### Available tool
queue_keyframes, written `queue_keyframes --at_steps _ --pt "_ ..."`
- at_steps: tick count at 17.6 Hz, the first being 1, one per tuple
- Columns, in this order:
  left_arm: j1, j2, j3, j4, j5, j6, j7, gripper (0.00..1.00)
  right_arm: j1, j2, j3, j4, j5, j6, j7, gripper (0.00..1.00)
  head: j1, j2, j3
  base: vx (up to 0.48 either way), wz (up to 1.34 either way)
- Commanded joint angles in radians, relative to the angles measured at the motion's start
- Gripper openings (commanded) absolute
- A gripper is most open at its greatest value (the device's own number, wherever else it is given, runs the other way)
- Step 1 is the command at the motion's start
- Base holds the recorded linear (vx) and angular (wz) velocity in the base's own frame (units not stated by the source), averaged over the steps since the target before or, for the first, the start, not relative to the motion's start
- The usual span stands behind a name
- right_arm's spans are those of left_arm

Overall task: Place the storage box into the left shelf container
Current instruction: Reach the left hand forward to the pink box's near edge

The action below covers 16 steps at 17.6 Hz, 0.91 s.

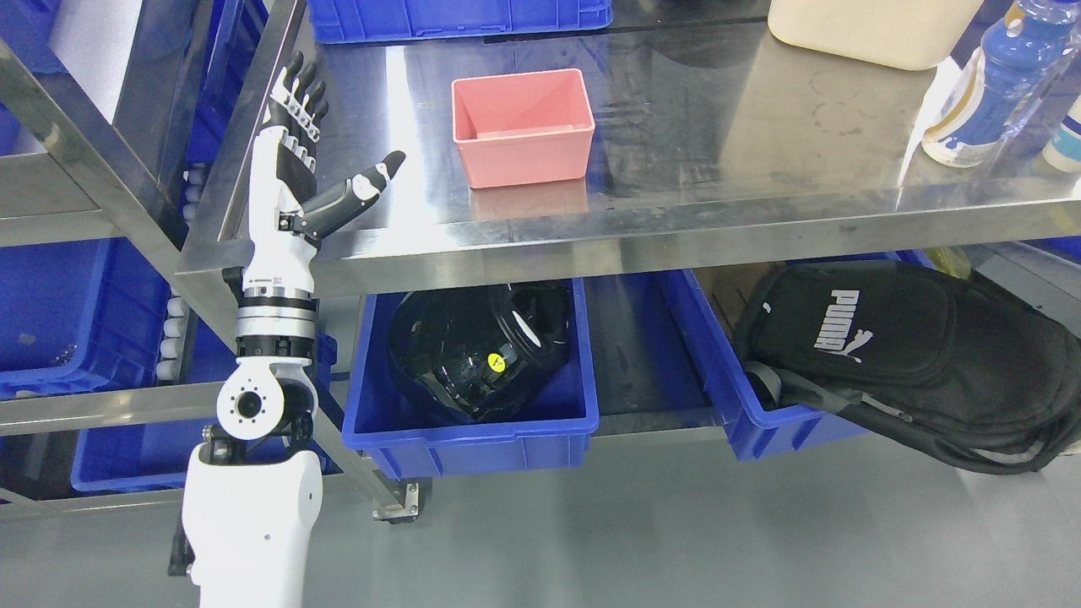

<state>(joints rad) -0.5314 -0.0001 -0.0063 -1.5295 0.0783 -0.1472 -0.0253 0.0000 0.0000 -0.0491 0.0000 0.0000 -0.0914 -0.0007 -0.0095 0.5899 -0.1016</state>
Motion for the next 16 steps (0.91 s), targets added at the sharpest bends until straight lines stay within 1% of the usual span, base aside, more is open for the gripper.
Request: queue_keyframes --at_steps 1,2,4,6,8,10,12,13,14,16 --pt "-0.008 0.018 0.016 0.002 -0.002 0.001 -0.004 1.00 0.008 -0.017 0.000 -0.017 -0.003 -0.001 0.001 1.00 0.0000 0.000 0.000 0.024 0.00" --pt "-0.016 0.018 0.020 0.003 -0.003 0.001 -0.049 1.00 0.008 -0.017 0.000 -0.017 -0.003 -0.001 0.001 1.00 0.0000 0.000 0.000 0.000 0.00" --pt "-0.025 0.018 0.049 0.023 -0.005 0.001 -0.201 1.00 0.008 -0.017 0.000 -0.017 -0.003 -0.001 0.001 1.00 0.0000 0.000 0.000 0.000 0.00" --pt "-0.089 0.032 0.087 0.052 -0.012 0.001 -0.310 1.00 0.008 -0.017 0.000 -0.017 -0.003 -0.001 0.001 1.00 0.0000 0.000 0.000 0.000 0.00" --pt "-0.204 0.156 0.083 0.116 -0.066 0.001 -0.373 1.00 0.008 -0.017 0.000 -0.017 -0.003 -0.001 0.001 1.00 0.0000 0.000 0.000 0.000 0.00" --pt "-0.295 0.230 0.068 0.176 -0.109 0.003 -0.462 0.98 0.008 -0.017 0.000 -0.017 -0.003 -0.001 0.001 1.00 0.0000 0.000 0.000 0.000 0.00" --pt "-0.373 0.279 0.004 0.213 -0.170 0.005 -0.630 0.98 0.008 -0.017 0.000 -0.017 -0.003 -0.001 0.001 1.00 0.0000 0.000 0.000 0.000 0.00" --pt "-0.398 0.284 -0.042 0.229 -0.211 0.009 -0.687 0.98 0.008 -0.017 0.000 -0.017 -0.003 -0.001 0.001 1.00 0.0000 0.000 0.000 0.000 0.00" --pt "-0.415 0.282 -0.096 0.239 -0.247 0.041 -0.734 0.98 0.008 -0.017 0.000 -0.017 -0.003 -0.001 0.001 1.00 0.0000 0.000 0.000 0.000 0.00" --pt "-0.424 0.281 -0.159 0.256 -0.271 0.115 -0.763 0.98 0.008 -0.017 0.000 -0.017 -0.003 -0.001 0.001 1.00 0.0000 0.000 0.000 0.000 0.00"
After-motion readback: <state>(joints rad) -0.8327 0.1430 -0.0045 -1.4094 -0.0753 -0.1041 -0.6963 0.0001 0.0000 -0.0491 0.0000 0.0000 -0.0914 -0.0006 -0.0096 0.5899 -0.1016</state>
